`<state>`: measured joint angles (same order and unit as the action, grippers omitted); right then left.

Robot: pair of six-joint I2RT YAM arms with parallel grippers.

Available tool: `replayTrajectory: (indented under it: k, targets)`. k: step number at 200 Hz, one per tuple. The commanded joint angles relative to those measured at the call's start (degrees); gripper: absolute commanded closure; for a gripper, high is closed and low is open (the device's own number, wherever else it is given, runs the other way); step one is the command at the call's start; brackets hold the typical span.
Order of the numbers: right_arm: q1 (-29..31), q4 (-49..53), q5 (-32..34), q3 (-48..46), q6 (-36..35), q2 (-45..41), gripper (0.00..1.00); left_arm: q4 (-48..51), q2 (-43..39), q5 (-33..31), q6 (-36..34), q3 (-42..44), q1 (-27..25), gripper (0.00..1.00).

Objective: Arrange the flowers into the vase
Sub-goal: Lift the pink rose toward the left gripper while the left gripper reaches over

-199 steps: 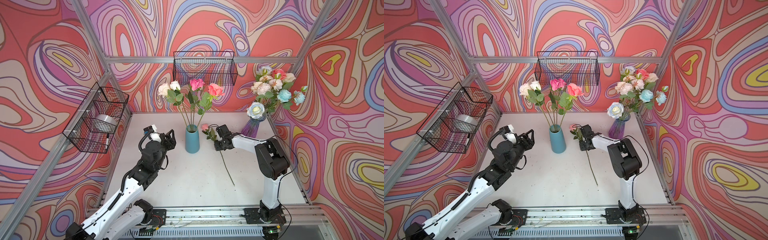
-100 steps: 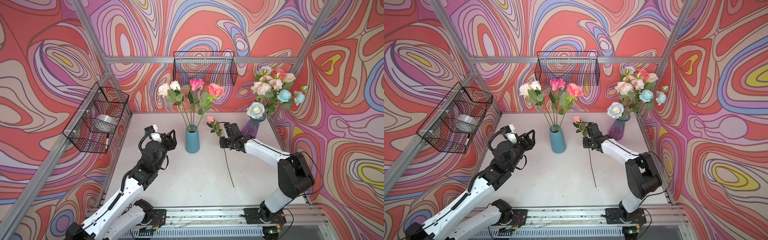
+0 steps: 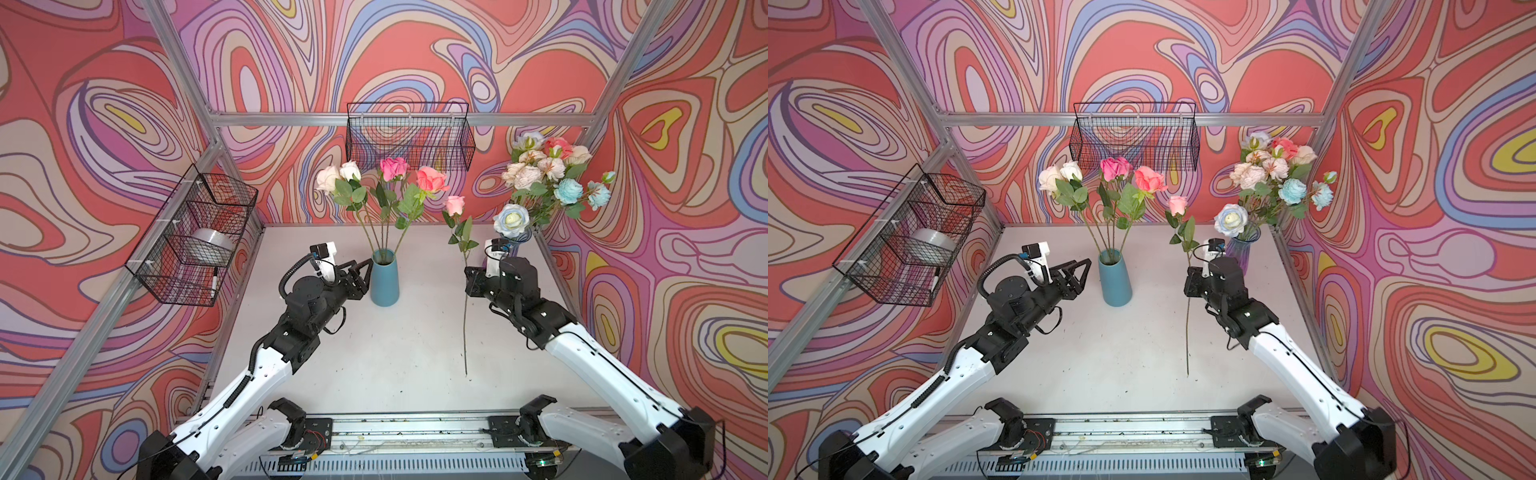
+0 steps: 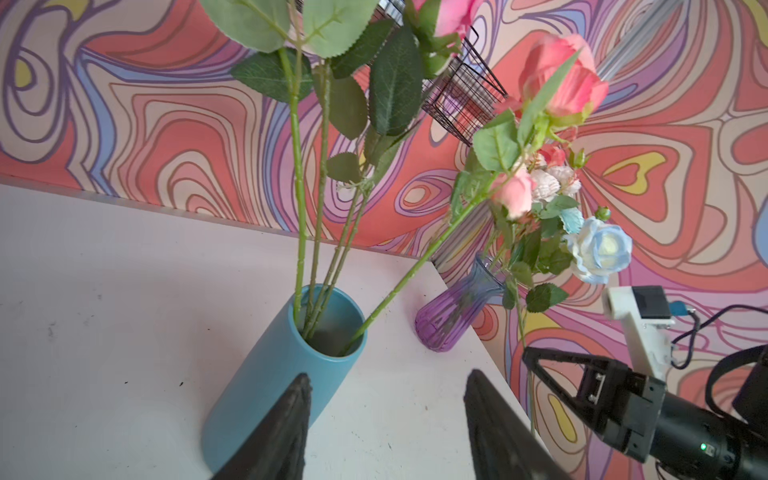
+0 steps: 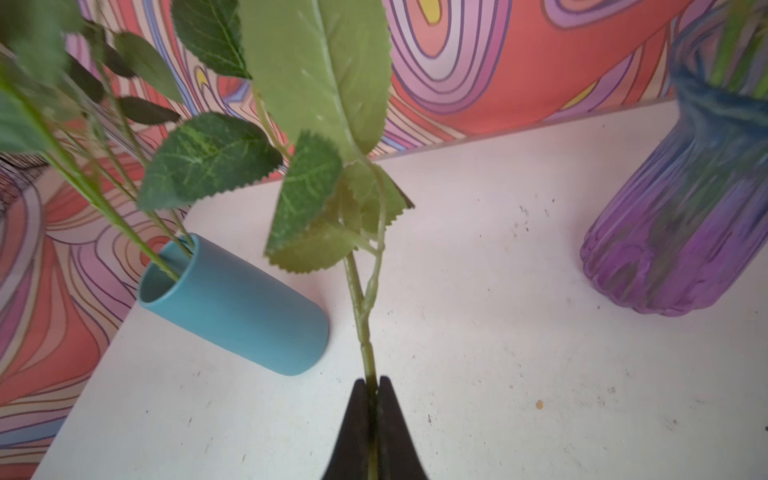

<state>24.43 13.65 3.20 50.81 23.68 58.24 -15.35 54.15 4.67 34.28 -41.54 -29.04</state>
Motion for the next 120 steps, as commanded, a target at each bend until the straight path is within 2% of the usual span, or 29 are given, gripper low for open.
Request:
replayTrajectory:
  k: [1,22,47,94,120]
  targets:
    - [-0.1,-5.8,-0.6,-2.2,0.0,-4.4,1.00,-3.7,-0.5,2.9,-1.4,-1.2,0.2,0.40]
    - [-0.1,-11.0,-2.0,-3.6,-0.4,-7.1,1.00,-3.8,-1.0,2.5,-2.1,-1.0,0.2,0.39]
    - [0.0,-14.7,-7.3,-3.3,-0.3,-6.9,1.00,-5.3,-1.0,4.6,-2.5,-0.7,0.2,0.39]
    - [4.0,-17.9,-13.4,-3.5,-2.5,-9.1,1.00,-11.9,0.0,22.3,-4.2,-1.5,0.2,0.38]
    - [8.8,-16.2,-13.8,-1.6,-4.3,-8.0,1.00,-15.7,1.2,29.0,-2.8,-1.5,0.2,0.38]
